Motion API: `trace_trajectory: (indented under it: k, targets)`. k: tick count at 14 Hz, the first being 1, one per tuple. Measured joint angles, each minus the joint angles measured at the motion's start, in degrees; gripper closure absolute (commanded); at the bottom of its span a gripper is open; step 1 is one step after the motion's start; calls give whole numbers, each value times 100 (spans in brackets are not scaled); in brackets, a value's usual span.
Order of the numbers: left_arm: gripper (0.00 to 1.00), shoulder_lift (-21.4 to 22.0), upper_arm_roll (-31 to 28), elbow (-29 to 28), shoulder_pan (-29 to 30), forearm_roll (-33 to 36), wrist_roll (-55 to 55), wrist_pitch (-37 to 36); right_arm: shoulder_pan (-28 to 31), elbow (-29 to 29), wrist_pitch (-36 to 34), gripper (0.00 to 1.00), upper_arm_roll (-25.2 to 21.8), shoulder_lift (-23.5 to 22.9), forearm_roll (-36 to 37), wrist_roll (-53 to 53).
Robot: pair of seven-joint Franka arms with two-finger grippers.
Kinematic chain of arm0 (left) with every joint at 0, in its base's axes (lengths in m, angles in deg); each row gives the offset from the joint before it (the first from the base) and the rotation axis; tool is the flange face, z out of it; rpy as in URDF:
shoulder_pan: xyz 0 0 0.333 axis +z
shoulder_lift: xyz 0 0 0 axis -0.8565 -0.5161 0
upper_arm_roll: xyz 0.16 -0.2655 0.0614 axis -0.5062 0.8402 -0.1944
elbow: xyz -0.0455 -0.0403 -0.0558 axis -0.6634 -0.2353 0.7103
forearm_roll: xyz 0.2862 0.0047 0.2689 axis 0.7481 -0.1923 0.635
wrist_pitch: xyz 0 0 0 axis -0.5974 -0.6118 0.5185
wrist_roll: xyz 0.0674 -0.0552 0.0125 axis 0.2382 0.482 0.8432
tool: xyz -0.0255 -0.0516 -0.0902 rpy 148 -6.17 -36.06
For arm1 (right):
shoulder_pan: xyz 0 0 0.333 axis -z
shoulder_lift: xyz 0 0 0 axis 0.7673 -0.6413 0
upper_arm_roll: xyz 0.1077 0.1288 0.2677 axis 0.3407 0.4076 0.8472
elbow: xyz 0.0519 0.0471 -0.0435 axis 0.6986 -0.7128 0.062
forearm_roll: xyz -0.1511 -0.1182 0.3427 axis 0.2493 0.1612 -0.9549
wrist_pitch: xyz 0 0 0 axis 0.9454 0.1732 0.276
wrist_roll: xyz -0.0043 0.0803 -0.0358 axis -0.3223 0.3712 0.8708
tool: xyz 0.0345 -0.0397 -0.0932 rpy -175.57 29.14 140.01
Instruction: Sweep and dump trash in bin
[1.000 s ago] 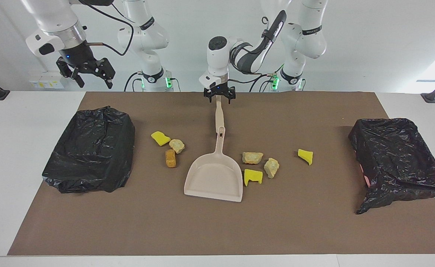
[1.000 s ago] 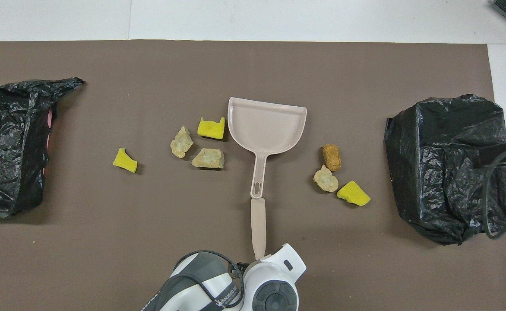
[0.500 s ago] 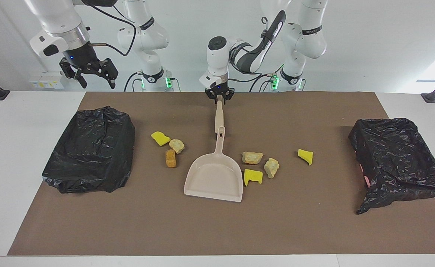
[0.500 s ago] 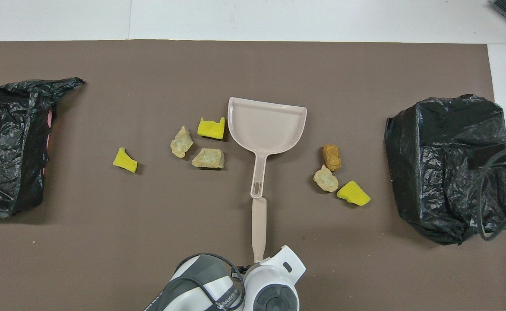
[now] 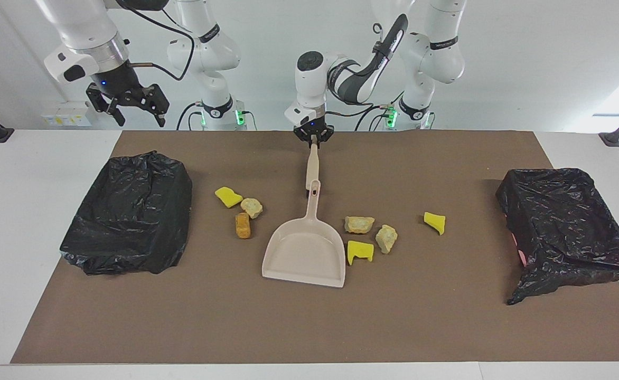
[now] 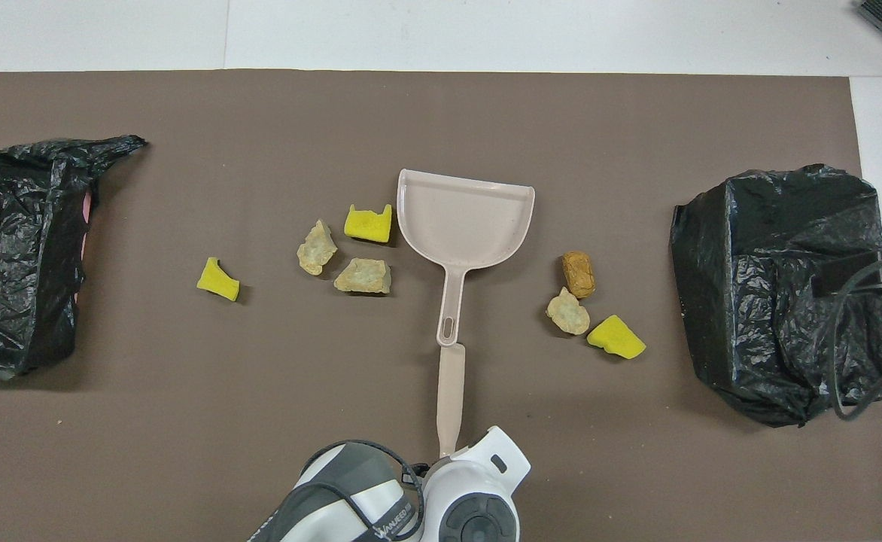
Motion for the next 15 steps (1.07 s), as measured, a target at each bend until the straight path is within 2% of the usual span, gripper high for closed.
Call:
trace_trajectory:
  k: [5,8,11,15]
  targets:
    - [100,277,-126,95,571,332,13,-838,-9,-38,0,0,3,0,0,0]
    - [100,323,-140,104,1045,646,14,-931,-136,-81,6,0,62,-16,-16,-292]
    - [100,308,-152,231,1643,986,13,-932,-725,-120,332,0,122,-227,-22,-1184]
    - [100,256,-167,462,2529,1405,12,-962,-1505,-145,1177,0,159,-963,-56,-2437]
